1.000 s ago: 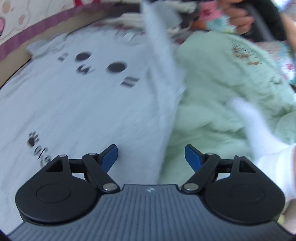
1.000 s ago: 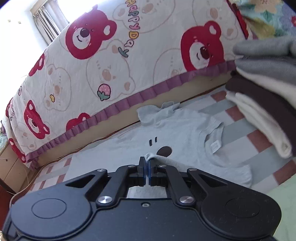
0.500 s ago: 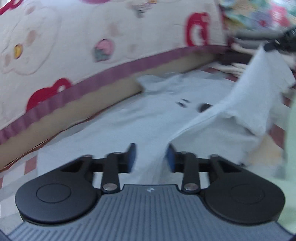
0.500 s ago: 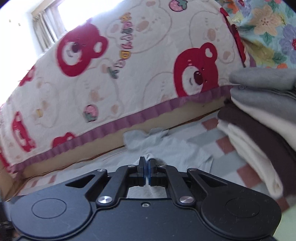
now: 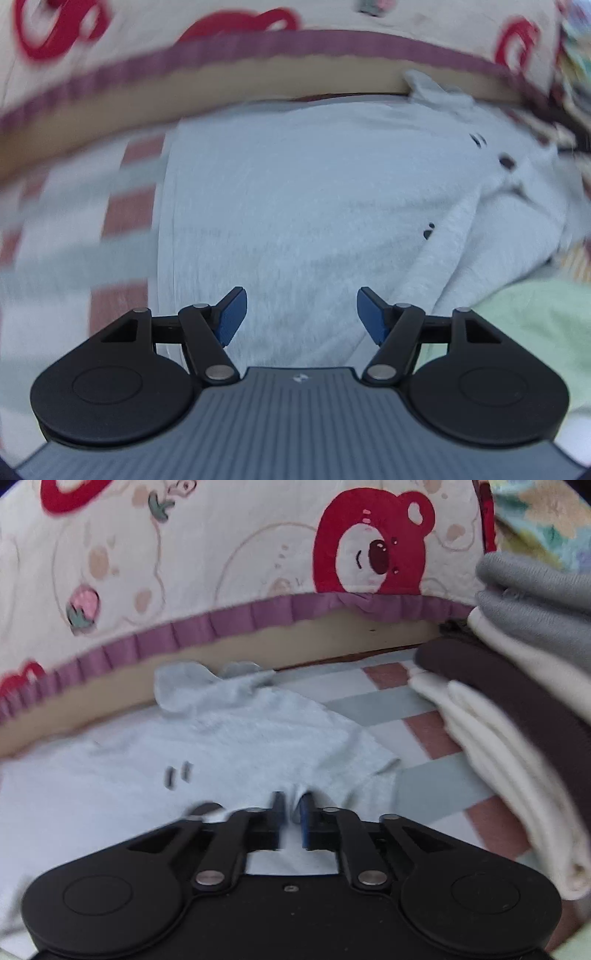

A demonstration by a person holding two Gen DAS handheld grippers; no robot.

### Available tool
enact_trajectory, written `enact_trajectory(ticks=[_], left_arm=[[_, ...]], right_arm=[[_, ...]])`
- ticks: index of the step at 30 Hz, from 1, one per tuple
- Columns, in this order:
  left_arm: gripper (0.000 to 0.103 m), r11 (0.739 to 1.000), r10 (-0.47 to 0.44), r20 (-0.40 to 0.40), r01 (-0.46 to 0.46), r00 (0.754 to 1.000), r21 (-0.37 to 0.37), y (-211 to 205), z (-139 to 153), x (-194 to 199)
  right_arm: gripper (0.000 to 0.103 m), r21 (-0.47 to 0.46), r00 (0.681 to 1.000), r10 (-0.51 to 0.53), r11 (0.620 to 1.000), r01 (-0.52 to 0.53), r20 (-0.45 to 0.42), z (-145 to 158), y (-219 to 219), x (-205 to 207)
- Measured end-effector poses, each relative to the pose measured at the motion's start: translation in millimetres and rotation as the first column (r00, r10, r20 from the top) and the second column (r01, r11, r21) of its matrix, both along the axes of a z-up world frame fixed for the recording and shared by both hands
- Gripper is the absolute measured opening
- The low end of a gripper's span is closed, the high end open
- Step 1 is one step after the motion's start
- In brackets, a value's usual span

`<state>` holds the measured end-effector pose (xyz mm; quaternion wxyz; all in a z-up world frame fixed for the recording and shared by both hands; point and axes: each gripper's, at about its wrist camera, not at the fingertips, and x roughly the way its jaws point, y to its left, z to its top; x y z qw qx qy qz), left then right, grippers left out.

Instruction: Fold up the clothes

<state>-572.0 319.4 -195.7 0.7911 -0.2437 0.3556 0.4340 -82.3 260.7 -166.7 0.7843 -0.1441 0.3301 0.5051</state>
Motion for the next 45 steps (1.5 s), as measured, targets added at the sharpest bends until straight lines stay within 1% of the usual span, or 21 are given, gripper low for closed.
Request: enact_trajectory(ticks=[1, 2, 6, 9, 13, 14, 16, 18, 19, 20, 21, 22, 25, 31, 37, 40, 41, 42, 43, 44, 45], left_arm=[[0.065, 1.0, 0.007, 0.033, -0.007, 0.999, -0.009, 0, 1, -4], [0.065, 1.0, -0.002, 0.057, 0.003, 0.998, -0.009, -2, 3, -4], [0.069, 0.989, -0.148, 0.068, 0.147, 0.987, 0.02, -20, 4, 26], [0.079, 0.971, -0.231, -0.071, 0.234, 0.97, 0.051, -37, -7, 58], [0.079, 0.944, -0.283, -0.317, 0.321, 0.905, 0.072, -53, -33, 88], [0.079, 0.944, -0.274, -0.372, 0.322, 0.887, 0.073, -53, -40, 92], [0.1, 0.942, -0.235, -0.438, 0.314, 0.868, 0.116, -51, -46, 93], [0.1, 0.943, -0.187, -0.482, 0.293, 0.856, 0.156, -46, -46, 91], [0.099, 0.948, -0.178, -0.474, 0.28, 0.862, 0.153, -43, -45, 88], [0.097, 0.953, -0.179, -0.45, 0.267, 0.875, 0.14, -40, -44, 84], [0.086, 0.959, -0.182, -0.424, 0.255, 0.887, 0.122, -38, -42, 80], [0.067, 0.963, -0.186, -0.399, 0.248, 0.898, 0.109, -37, -39, 76], [0.05, 0.962, -0.207, -0.349, 0.256, 0.914, 0.099, -41, -29, 69], [0.059, 0.977, -0.144, -0.408, 0.195, 0.901, 0.086, -44, -33, 57], [0.068, 0.986, -0.017, -0.344, 0.073, 0.939, 0.15, -29, -15, 38], [0.085, 0.986, 0.031, -0.323, 0.025, 0.946, 0.165, -25, -11, 30], [0.085, 0.988, 0.029, -0.323, 0.022, 0.946, 0.153, -23, -13, 28], [0.084, 0.99, 0.027, -0.323, 0.019, 0.946, 0.14, -20, -16, 27], [0.074, 0.991, 0.023, -0.312, 0.02, 0.95, 0.132, -20, -16, 26], [0.064, 0.991, 0.015, -0.292, 0.024, 0.956, 0.129, -20, -14, 26], [0.043, 0.992, 0.008, -0.272, 0.027, 0.962, 0.127, -20, -11, 25]], right_arm=[[0.051, -0.025, 0.999, -0.002, 1.0, 0.003, 0.033, 0, -1, -5], [0.055, -0.033, 0.997, 0.017, 0.999, -0.015, 0.069, 1, -7, -12], [0.057, -0.038, 0.967, 0.197, 0.98, -0.194, 0.163, -1, -33, -50], [0.064, -0.105, 0.902, 0.397, 0.917, -0.384, 0.167, -17, -38, -83], [0.063, -0.238, 0.829, 0.522, 0.847, -0.476, 0.201, -44, -27, -117], [0.062, -0.257, 0.824, 0.526, 0.843, -0.473, 0.209, -49, -24, -120], [0.059, -0.267, 0.826, 0.521, 0.845, -0.463, 0.215, -53, -20, -120], [0.038, -0.259, 0.839, 0.506, 0.853, -0.452, 0.202, -51, -19, -114], [0.013, -0.258, 0.845, 0.5, 0.856, -0.447, 0.193, -50, -19, -110], [0.011, -0.261, 0.843, 0.504, 0.853, -0.452, 0.189, -50, -19, -108], [0.01, -0.256, 0.84, 0.507, 0.852, -0.456, 0.192, -49, -19, -105], [0.008, -0.252, 0.837, 0.51, 0.852, -0.459, 0.197, -48, -19, -102], [0.007, -0.204, 0.848, 0.467, 0.882, -0.425, 0.252, -38, -19, -95], [0.006, -0.023, 0.894, 0.328, 0.941, -0.337, 0.305, 3, -35, -77], [0.006, 0.105, 0.905, 0.278, 0.939, -0.326, 0.323, 36, -45, -77], [0.006, 0.127, 0.899, 0.28, 0.933, -0.338, 0.336, 46, -44, -80], [0.006, 0.128, 0.896, 0.282, 0.931, -0.342, 0.343, 47, -44, -81], [0.006, 0.132, 0.898, 0.28, 0.931, -0.341, 0.34, 47, -44, -81], [0.006, 0.136, 0.9, 0.278, 0.931, -0.339, 0.337, 46, -44, -81], [0.006, 0.14, 0.901, 0.276, 0.931, -0.337, 0.333, 46, -43, -81], [0.006, 0.142, 0.903, 0.275, 0.931, -0.336, 0.331, 44, -44, -82]])
